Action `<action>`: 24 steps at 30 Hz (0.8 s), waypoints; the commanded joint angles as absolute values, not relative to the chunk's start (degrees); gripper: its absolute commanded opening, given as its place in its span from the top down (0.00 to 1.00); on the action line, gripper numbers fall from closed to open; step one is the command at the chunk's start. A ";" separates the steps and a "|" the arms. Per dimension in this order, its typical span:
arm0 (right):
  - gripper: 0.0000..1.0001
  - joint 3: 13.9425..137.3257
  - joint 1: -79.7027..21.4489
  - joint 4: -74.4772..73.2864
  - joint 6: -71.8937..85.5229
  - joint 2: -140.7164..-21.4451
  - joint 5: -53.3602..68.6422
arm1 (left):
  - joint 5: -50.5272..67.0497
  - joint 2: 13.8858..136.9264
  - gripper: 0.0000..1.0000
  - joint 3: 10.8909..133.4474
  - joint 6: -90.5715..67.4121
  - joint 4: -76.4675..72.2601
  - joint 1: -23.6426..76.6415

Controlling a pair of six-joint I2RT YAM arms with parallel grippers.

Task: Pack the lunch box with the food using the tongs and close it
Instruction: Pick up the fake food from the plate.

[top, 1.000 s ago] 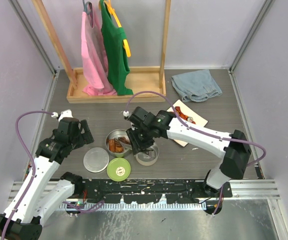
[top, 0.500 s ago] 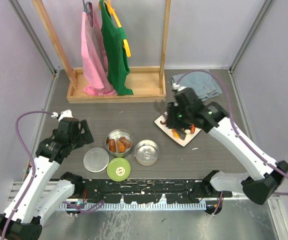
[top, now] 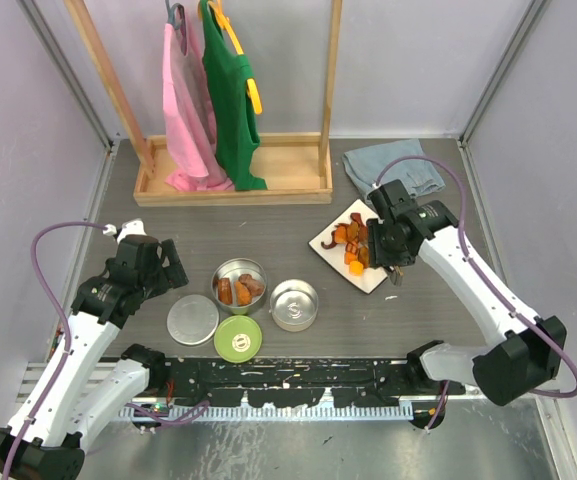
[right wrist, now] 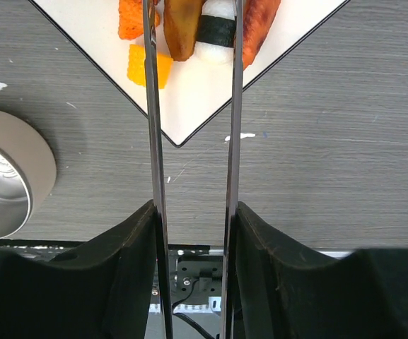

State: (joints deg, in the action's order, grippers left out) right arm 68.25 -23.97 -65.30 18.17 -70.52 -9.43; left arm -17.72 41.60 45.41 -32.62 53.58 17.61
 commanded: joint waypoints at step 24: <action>0.51 72.72 -23.75 -61.02 9.72 -81.06 -14.76 | -17.73 41.67 0.02 46.42 -32.96 51.77 17.42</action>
State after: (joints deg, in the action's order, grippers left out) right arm 70.61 -23.88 -63.77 11.44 -80.60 -13.67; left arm -17.72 41.71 45.41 -32.60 53.58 17.61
